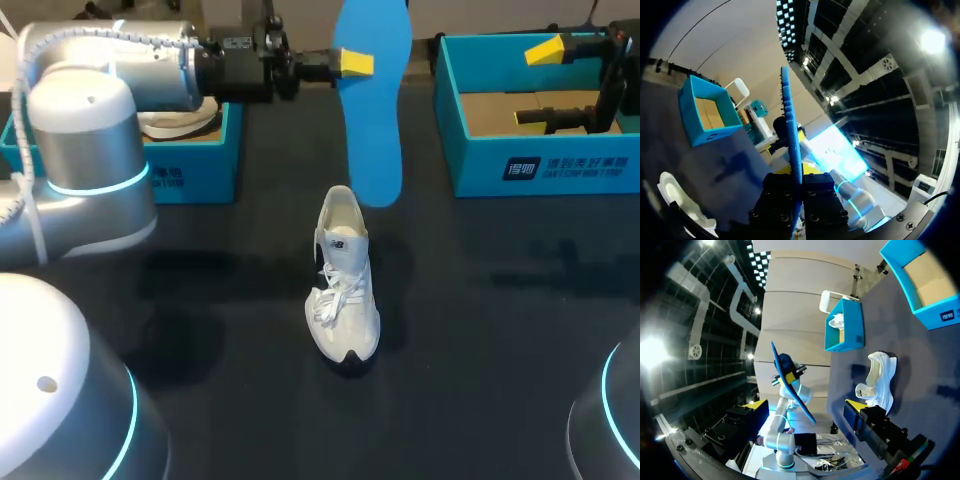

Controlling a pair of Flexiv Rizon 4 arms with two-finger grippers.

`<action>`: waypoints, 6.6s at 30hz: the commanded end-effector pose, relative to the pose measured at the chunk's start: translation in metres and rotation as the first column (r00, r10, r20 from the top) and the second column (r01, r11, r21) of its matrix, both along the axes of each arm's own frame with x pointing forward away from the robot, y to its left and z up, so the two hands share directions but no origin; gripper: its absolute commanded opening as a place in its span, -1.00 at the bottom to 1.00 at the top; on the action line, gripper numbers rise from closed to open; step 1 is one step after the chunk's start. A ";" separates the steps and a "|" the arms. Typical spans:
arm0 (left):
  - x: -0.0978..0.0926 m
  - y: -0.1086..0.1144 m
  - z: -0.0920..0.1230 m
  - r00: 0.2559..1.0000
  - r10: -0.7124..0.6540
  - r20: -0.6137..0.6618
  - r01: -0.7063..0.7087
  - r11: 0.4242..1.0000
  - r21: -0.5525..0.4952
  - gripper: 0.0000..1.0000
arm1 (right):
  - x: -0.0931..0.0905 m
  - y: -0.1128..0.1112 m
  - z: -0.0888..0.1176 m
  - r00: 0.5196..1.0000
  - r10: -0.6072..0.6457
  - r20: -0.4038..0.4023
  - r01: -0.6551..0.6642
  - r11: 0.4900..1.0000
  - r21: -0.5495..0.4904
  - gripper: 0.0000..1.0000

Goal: Take the shoe out of the shoebox, open the shoe tongue, remove and reinsert the insole, then place the shoe into the shoebox

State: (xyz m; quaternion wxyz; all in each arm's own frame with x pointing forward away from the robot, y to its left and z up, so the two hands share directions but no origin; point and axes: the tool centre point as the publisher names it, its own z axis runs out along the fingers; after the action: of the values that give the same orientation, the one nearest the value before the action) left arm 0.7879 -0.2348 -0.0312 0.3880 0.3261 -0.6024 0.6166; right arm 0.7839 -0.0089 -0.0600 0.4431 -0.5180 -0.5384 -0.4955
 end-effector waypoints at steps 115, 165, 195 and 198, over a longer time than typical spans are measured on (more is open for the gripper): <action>0.034 -0.019 -0.060 0.945 0.035 -0.325 -0.038 0.999 -0.004 -1.00 | -0.004 0.137 0.068 0.978 -0.019 0.209 0.199 0.390 -0.899 1.00; 0.034 -0.019 -0.060 0.945 0.035 -0.325 -0.038 0.999 -0.004 -1.00 | -0.023 0.171 0.069 0.989 0.045 0.139 0.126 0.213 -0.969 1.00; 0.034 -0.019 -0.060 0.945 0.035 -0.325 -0.038 0.999 -0.004 -1.00 | -0.023 0.171 0.069 0.989 0.045 0.139 0.126 0.213 -0.969 1.00; 0.034 -0.019 -0.060 0.945 0.035 -0.325 -0.038 0.999 -0.004 -1.00 | -0.023 0.171 0.069 0.989 0.045 0.139 0.126 0.213 -0.969 1.00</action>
State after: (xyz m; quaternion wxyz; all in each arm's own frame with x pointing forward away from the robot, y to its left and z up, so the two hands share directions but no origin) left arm 0.8228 -0.2537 -0.0901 0.4721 0.4327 -0.5217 0.5637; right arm 0.7603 0.1615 0.0086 -0.0307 -0.6594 -0.7451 -0.0952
